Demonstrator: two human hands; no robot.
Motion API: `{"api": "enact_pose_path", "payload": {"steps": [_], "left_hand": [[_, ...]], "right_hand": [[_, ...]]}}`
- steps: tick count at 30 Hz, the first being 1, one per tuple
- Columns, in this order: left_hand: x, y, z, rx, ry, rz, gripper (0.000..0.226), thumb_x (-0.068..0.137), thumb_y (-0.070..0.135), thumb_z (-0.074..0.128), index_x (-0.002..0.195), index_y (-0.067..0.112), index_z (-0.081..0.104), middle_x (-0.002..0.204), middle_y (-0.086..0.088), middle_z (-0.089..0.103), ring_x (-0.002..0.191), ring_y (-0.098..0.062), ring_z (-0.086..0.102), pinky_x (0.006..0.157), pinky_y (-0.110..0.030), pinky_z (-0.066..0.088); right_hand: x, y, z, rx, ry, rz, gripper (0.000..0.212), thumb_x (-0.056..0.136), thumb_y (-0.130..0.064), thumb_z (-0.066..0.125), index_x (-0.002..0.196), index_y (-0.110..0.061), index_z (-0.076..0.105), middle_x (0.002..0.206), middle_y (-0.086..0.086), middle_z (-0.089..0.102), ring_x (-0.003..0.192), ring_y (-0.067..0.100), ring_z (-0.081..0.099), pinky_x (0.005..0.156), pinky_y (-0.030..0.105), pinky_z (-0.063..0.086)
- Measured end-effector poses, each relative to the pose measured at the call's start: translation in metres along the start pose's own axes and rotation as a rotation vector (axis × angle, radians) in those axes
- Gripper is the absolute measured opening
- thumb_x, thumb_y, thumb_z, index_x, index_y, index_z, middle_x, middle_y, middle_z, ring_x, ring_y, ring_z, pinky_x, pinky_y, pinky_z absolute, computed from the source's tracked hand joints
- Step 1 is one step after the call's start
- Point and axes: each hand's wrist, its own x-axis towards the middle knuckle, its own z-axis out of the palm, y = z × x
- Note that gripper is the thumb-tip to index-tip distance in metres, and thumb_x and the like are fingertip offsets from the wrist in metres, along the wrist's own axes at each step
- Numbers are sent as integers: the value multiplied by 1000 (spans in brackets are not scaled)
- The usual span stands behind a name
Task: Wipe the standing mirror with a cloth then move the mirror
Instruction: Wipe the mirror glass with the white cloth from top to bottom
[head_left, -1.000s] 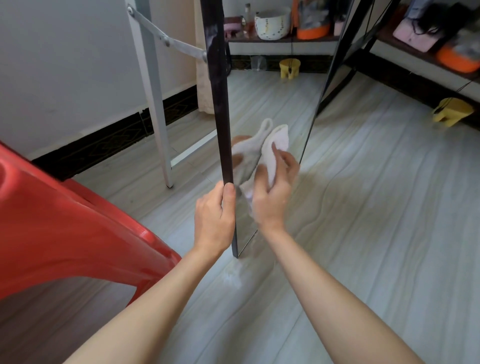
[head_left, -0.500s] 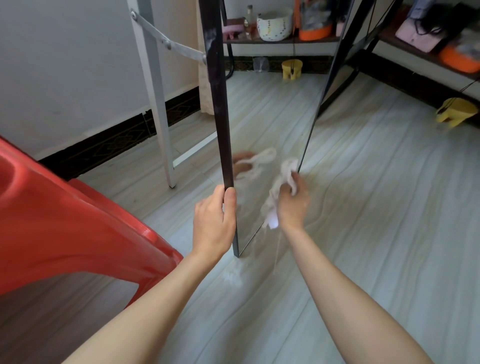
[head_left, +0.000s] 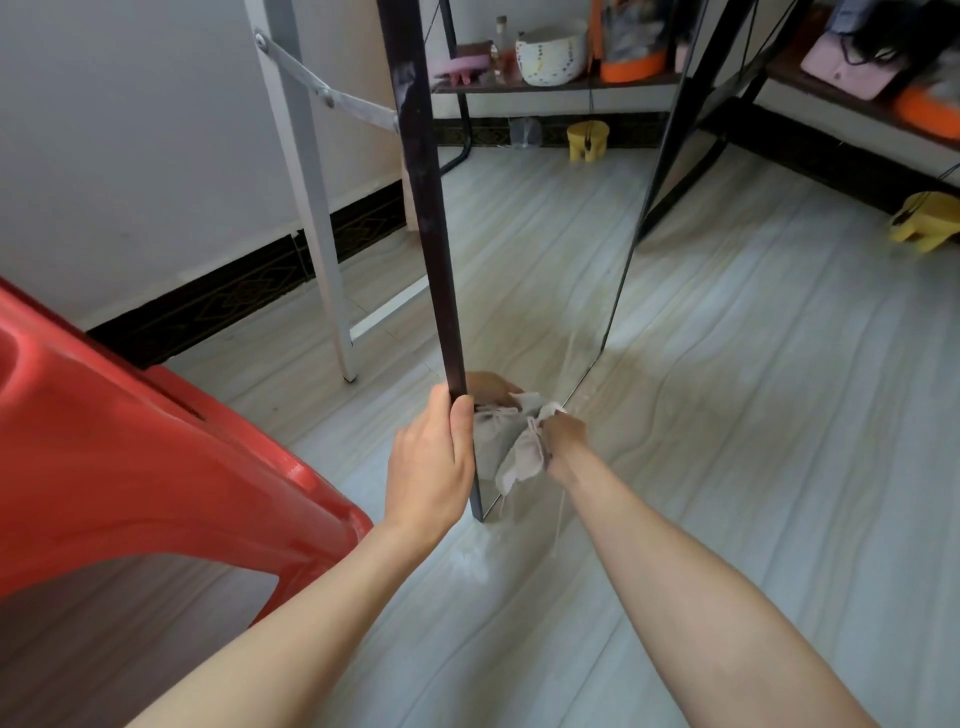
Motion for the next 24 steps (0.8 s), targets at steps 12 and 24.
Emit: {"api": "enact_pose_path", "payload": {"steps": [12,24], "left_hand": [[-23,-7,18,759,-668,-195,37,98,36,28,111,11,53,115,-8,56,109,-28,51,83,-34,40],[-7,-3,36,789,-495,692,29,68,14,46,88,11,66,88,-6,66,73,-24,62,57,-27,48]], "right_hand": [[-31,-80,-1,-12,192,-957,41,92,0,44,129,-12,53,127,14,46,112,16,48,81,-9,31],[44,0,-17,-156,-92,50,35,90,0,44,123,5,53,89,18,64,76,27,61,59,29,41]]}}
